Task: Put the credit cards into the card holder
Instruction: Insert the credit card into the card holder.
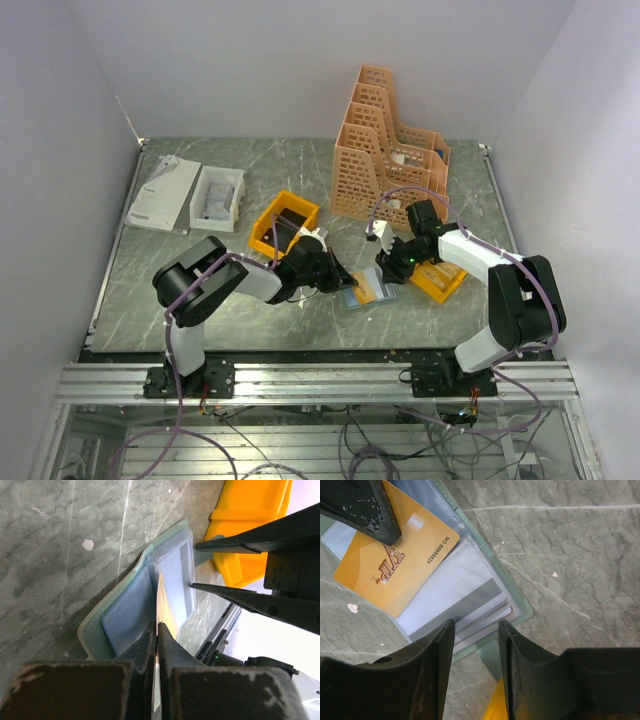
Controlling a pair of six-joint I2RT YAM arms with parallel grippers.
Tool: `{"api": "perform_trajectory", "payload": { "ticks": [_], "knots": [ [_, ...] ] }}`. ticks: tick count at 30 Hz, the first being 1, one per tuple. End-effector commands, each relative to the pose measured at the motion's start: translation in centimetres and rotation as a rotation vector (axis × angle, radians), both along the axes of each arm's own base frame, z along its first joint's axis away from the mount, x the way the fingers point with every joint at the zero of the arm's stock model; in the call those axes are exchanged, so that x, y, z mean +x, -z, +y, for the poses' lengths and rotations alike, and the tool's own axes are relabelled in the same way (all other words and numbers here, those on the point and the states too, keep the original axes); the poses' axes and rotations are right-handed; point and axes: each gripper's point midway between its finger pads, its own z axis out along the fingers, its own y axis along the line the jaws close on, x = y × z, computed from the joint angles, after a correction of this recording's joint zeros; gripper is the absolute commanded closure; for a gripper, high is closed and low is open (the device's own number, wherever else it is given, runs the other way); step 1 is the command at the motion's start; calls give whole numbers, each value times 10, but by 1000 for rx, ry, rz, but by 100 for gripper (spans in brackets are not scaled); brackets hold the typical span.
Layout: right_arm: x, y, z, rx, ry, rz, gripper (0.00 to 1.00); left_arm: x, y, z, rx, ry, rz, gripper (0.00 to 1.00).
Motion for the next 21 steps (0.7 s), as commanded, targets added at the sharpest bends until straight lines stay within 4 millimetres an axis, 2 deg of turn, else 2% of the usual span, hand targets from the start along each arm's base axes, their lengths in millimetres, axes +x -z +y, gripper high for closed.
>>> {"api": "perform_trajectory", "payload": {
  "ticks": [1,11,21],
  "knots": [
    [-1,-2,0,-19,-15,-5,59,-4,24,7,104,6,26,92],
    [-1,-2,-1,-21,-16,-8,59,-5,32,5,163,13,54,88],
    [-1,-1,-1,-27,-15,-7,59,-7,45,12,216,-4,100,87]
  ]
}}
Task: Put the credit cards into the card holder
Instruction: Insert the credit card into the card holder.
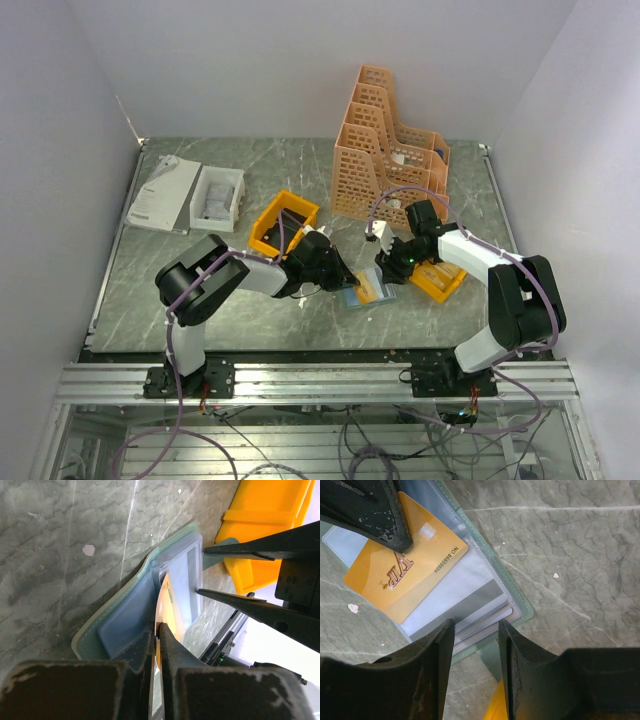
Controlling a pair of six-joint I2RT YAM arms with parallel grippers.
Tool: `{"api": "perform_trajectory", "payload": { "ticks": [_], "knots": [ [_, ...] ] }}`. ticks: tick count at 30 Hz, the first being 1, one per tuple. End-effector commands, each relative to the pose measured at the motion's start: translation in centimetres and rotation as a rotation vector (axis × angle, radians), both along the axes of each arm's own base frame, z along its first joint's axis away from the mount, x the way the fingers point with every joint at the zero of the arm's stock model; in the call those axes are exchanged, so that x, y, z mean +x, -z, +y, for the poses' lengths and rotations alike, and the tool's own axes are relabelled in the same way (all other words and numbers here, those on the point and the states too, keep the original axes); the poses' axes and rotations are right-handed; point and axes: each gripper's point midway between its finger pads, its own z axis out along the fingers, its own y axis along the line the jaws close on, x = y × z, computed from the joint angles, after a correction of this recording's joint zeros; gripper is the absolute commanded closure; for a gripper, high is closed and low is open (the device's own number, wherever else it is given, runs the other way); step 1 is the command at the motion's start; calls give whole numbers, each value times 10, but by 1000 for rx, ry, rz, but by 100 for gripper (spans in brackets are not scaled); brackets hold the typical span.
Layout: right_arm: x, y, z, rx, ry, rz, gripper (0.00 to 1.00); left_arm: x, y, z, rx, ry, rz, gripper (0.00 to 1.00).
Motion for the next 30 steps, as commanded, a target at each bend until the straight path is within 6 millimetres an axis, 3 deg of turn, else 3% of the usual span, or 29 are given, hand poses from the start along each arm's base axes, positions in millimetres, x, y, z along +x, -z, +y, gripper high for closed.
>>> {"api": "perform_trajectory", "payload": {
  "ticks": [1,16,22,25,27,30],
  "knots": [
    [-1,-2,-1,-23,-10,-7,59,-11,39,17,143,-10,63,87],
    [1,-7,1,-10,-9,-21,59,-7,38,0,127,22,65,84],
    [4,-34,10,55,-36,-99,58,-5,41,-1,138,24,64,81],
    [-11,-53,23,147,-152,-138,58,-6,42,-2,136,28,68,80],
    [-32,-62,34,227,-286,-155,65,-5,43,-2,135,30,67,80],
    [-66,-66,47,324,-516,-215,100,-6,42,-3,134,33,65,79]
  ]
}}
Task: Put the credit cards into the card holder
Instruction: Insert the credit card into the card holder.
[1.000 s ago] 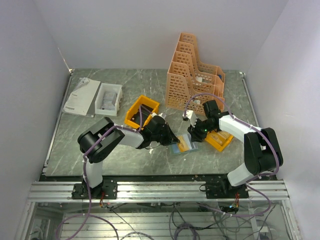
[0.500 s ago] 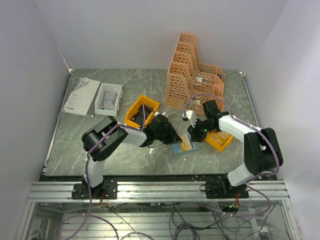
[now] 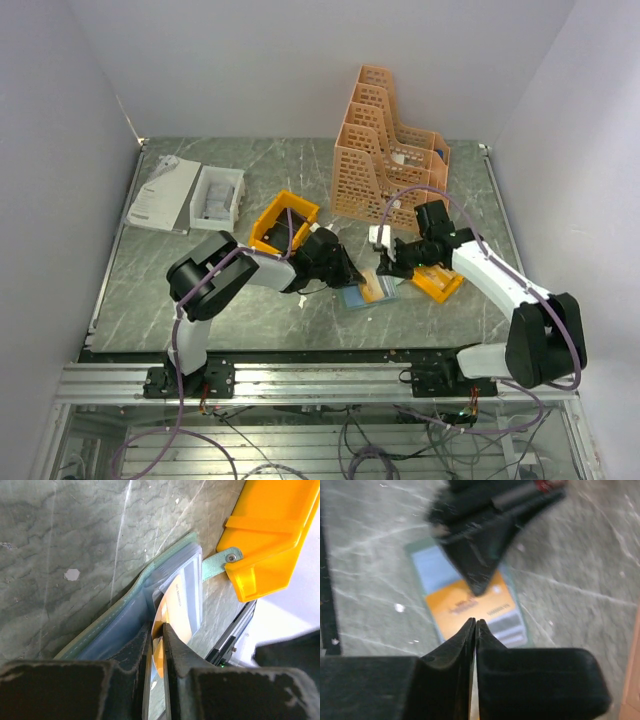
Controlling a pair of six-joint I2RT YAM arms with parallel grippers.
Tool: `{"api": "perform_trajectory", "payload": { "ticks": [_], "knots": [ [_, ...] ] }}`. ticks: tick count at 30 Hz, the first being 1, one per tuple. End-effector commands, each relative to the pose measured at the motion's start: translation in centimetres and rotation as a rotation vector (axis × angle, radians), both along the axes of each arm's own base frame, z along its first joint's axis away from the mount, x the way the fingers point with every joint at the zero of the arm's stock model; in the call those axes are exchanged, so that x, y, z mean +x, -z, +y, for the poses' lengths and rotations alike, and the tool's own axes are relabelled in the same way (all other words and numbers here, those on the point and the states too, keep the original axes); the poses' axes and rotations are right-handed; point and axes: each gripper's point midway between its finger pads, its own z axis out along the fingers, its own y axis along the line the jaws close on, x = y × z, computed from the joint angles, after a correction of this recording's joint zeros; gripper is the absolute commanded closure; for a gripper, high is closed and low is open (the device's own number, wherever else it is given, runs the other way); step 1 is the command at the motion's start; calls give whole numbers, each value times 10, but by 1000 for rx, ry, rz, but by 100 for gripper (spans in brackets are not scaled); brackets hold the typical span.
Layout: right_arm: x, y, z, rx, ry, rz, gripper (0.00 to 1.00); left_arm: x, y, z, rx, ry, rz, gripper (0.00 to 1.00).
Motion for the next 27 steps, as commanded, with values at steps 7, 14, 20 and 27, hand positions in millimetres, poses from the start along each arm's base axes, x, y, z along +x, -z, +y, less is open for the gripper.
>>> {"api": "perform_trajectory", "payload": {
  "ticks": [7,14,20,27],
  "knots": [
    [-64,20,48,64,-435,-202,100,-14,37,12,103,26,53,79],
    [-52,38,67,-58,-391,-320,100,-16,36,12,90,30,55,79],
    [-42,50,67,-144,-348,-342,100,-16,37,11,83,31,56,79],
    [-31,62,57,-252,-312,-346,100,-17,38,11,83,34,59,78]
  ]
}}
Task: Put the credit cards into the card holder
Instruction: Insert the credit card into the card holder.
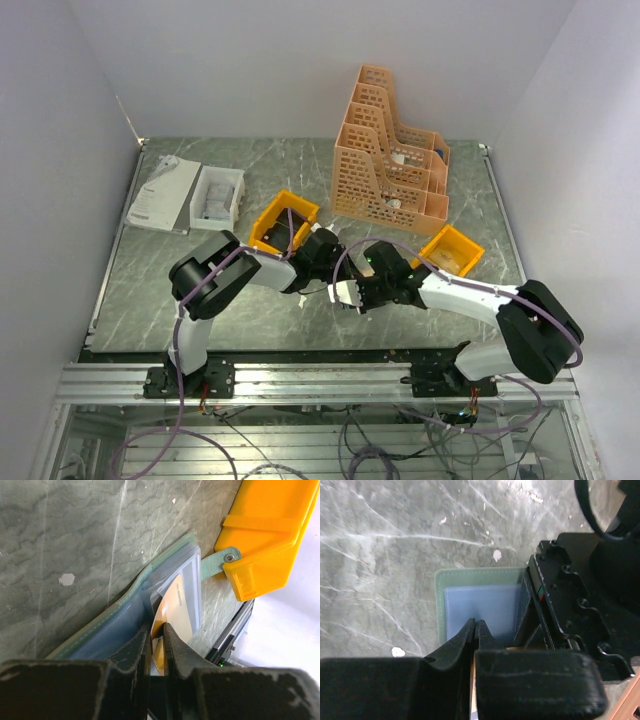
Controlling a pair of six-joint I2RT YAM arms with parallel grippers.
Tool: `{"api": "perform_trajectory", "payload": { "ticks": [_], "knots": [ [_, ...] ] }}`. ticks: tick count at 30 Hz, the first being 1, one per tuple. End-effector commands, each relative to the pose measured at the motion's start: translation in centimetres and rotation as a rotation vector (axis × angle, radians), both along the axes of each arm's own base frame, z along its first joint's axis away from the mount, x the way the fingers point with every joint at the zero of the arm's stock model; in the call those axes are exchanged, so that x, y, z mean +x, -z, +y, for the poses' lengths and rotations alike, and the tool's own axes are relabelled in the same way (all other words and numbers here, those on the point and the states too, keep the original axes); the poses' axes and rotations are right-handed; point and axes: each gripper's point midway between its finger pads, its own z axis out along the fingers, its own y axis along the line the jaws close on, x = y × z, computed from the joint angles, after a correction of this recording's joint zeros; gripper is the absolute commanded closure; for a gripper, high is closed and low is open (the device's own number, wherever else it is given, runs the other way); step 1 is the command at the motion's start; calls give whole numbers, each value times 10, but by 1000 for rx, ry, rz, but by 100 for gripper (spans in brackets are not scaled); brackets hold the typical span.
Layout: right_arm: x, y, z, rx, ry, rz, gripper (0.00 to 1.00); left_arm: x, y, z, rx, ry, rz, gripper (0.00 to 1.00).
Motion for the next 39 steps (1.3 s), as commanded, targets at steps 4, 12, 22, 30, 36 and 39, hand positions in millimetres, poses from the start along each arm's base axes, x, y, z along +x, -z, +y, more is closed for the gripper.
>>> {"api": "perform_trajectory", "payload": {
  "ticks": [4,12,22,30,36,39],
  "knots": [
    [24,-3,-11,-82,88,-82,100,-16,38,14,104,25,63,77],
    [34,-7,-23,-102,131,-94,100,-16,37,15,112,24,58,68],
    [41,-11,-36,-116,163,-96,100,-16,37,17,119,23,56,62],
    [37,-27,-30,-2,172,-4,100,-10,19,17,93,7,12,61],
    [29,-50,-31,140,155,86,100,-5,-2,18,64,-11,-48,61],
    [28,-54,-34,159,154,113,100,-2,-10,19,55,-19,-73,61]
  ]
}}
